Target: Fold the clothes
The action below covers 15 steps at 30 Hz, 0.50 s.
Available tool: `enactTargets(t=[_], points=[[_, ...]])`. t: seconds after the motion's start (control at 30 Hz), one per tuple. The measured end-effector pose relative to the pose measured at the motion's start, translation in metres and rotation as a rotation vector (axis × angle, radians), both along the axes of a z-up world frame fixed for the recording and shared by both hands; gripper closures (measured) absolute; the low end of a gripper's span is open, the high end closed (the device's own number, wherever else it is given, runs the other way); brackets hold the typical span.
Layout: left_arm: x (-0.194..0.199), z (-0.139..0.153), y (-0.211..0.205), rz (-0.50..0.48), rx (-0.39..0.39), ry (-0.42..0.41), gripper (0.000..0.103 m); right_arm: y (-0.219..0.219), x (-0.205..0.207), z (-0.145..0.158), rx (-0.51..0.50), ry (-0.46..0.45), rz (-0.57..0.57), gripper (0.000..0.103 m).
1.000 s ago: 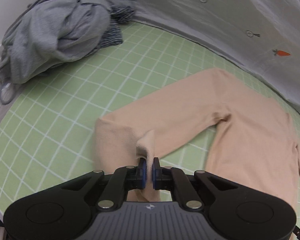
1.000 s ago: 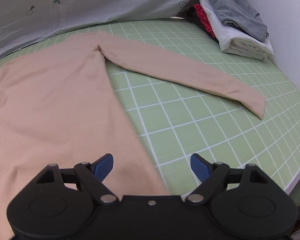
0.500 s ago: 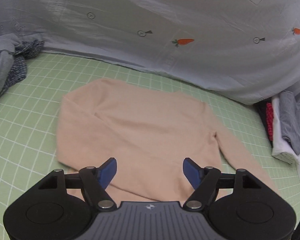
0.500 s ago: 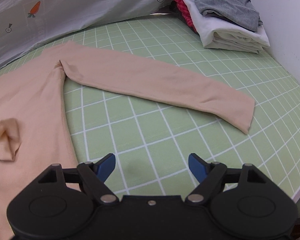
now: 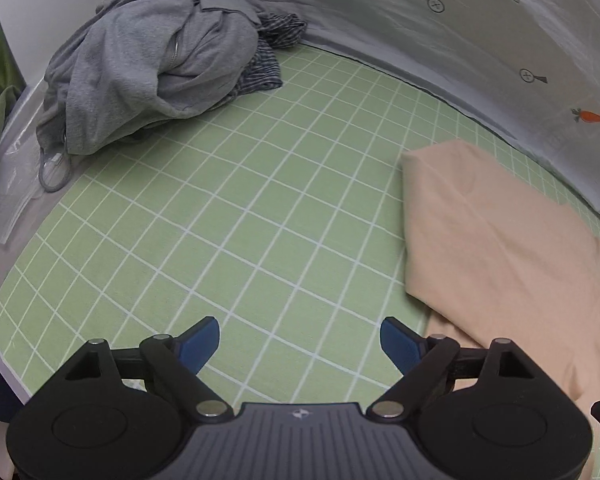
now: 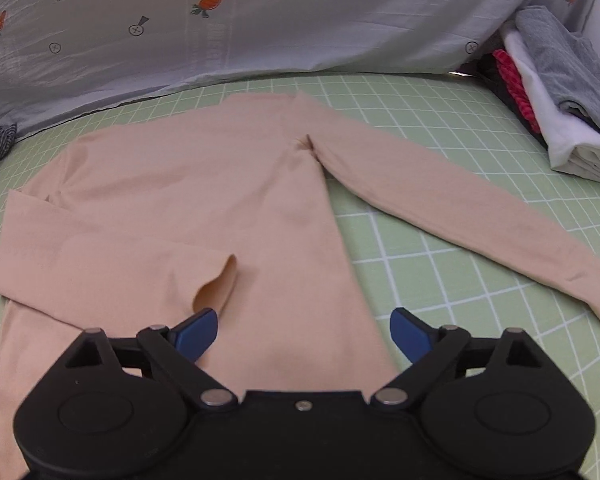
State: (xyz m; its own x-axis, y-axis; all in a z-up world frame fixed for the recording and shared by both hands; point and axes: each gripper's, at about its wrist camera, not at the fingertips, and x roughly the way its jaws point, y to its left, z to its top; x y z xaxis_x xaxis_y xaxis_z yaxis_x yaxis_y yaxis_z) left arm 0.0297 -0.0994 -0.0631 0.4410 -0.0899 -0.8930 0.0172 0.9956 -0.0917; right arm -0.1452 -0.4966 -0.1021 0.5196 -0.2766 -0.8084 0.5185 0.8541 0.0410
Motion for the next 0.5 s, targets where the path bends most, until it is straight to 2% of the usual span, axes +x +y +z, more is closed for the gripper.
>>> enactTargets(t=[0.17, 0.4, 0.5], points=[[0.029, -0.013, 0.004, -0.03, -0.01, 0.029, 0.014, 0.015, 0.035, -0.006, 0.064, -0.007, 0.007, 0.01], [0.079, -0.035, -0.013, -0.029, -0.041, 0.077, 0.014, 0.022, 0.07, -0.022, -0.018, 0.127, 0.038, 0.011], [0.094, -0.041, -0.026, -0.039, -0.028, 0.081, 0.014, 0.02, 0.072, -0.024, 0.026, 0.124, 0.065, 0.024]])
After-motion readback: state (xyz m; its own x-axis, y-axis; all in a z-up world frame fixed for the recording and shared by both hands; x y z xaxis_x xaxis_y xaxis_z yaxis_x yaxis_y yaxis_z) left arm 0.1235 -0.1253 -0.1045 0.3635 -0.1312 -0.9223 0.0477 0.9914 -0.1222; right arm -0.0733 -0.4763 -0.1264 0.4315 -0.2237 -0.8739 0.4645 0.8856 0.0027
